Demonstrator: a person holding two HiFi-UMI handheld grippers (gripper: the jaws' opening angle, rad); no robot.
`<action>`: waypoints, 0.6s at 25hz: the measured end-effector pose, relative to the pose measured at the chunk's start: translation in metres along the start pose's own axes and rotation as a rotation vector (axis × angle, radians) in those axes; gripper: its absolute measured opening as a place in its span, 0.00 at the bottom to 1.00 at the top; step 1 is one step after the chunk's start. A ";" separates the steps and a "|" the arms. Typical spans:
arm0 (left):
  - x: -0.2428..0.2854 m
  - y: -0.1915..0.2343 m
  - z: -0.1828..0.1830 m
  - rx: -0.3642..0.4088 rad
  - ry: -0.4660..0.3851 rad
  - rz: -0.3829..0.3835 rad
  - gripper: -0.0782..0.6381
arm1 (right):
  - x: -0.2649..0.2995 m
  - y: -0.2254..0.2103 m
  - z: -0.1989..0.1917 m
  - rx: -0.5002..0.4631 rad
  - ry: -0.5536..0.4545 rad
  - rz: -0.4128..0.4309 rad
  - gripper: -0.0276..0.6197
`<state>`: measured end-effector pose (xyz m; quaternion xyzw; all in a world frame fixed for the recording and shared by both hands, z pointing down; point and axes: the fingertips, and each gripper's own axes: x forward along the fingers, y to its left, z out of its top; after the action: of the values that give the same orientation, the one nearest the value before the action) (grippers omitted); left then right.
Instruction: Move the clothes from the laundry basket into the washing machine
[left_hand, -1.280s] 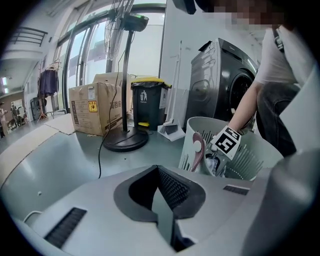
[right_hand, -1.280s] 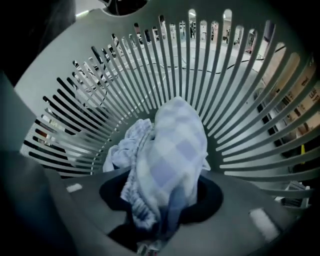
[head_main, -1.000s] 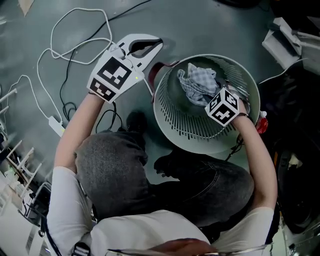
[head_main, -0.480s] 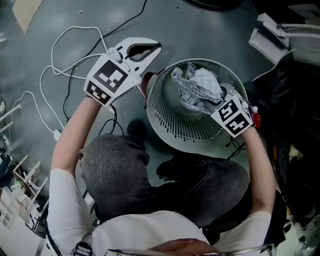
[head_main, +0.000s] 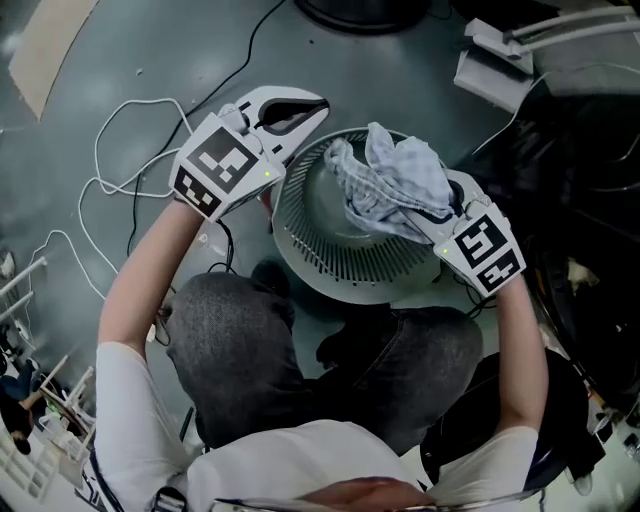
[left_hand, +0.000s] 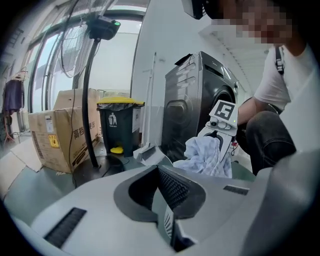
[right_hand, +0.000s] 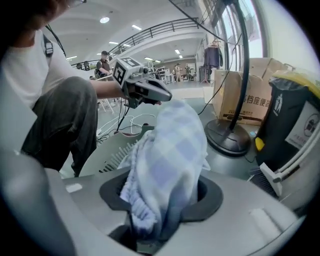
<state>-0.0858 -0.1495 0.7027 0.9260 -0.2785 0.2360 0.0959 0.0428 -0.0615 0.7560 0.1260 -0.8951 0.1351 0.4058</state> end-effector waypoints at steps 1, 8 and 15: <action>0.005 -0.003 0.008 0.014 -0.006 -0.014 0.12 | -0.009 -0.005 0.003 0.012 -0.017 -0.021 0.39; 0.040 -0.039 0.041 0.105 -0.005 -0.126 0.12 | -0.074 -0.028 0.008 0.168 -0.179 -0.121 0.39; 0.057 -0.072 0.078 0.160 -0.027 -0.214 0.12 | -0.141 -0.029 0.017 0.213 -0.284 -0.261 0.39</action>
<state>0.0267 -0.1411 0.6596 0.9582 -0.1596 0.2336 0.0427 0.1308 -0.0785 0.6417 0.3008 -0.9000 0.1562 0.2742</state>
